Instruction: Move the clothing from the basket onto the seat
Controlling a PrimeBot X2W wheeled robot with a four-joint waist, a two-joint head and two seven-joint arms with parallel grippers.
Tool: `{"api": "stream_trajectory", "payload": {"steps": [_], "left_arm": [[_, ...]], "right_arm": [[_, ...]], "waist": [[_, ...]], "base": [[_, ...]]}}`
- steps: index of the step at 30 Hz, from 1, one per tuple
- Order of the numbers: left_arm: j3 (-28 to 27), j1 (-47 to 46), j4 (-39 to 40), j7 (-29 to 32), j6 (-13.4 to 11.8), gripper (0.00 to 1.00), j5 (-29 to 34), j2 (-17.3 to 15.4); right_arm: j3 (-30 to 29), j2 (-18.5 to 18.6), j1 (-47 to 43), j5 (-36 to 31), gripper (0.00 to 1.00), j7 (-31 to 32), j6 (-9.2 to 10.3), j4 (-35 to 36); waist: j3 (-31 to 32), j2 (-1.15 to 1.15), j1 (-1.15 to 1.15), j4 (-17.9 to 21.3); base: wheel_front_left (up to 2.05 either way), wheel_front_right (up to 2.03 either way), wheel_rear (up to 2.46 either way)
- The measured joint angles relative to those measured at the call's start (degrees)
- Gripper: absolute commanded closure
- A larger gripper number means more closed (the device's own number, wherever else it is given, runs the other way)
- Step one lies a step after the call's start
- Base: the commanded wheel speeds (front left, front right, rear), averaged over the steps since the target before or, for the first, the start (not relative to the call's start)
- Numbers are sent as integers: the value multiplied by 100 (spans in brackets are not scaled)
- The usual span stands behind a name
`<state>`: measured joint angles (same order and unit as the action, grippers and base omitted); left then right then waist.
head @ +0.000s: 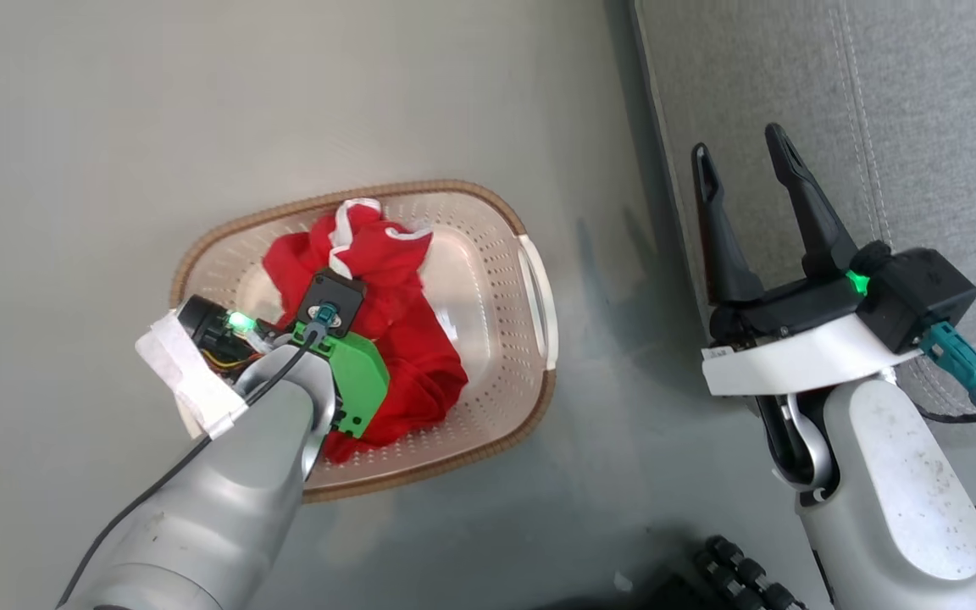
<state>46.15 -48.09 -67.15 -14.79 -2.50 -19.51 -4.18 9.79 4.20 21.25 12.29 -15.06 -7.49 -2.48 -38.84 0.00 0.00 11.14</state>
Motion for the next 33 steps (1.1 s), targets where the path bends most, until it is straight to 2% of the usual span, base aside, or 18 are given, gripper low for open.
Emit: {"api": "stream_trajectory", "payload": {"steps": [6,21,33], "left_arm": [[-260,324,1135,-23,-11,100,-110,0],[-1300,1577,4366,-25,-201,100,-78,-264],[-1933,2296,5984,-34,26,100,-2,-238]], "right_arm": [[-108,92,-238,-1,0,0,0,-31],[-266,189,-799,-21,0,192,0,20],[-193,186,-1246,-59,0,456,0,92]], "waist": [[506,0,0,-217],[1625,0,0,-675],[2398,0,0,-885]], "base": [[0,0,0],[0,0,0],[0,0,0]]}}
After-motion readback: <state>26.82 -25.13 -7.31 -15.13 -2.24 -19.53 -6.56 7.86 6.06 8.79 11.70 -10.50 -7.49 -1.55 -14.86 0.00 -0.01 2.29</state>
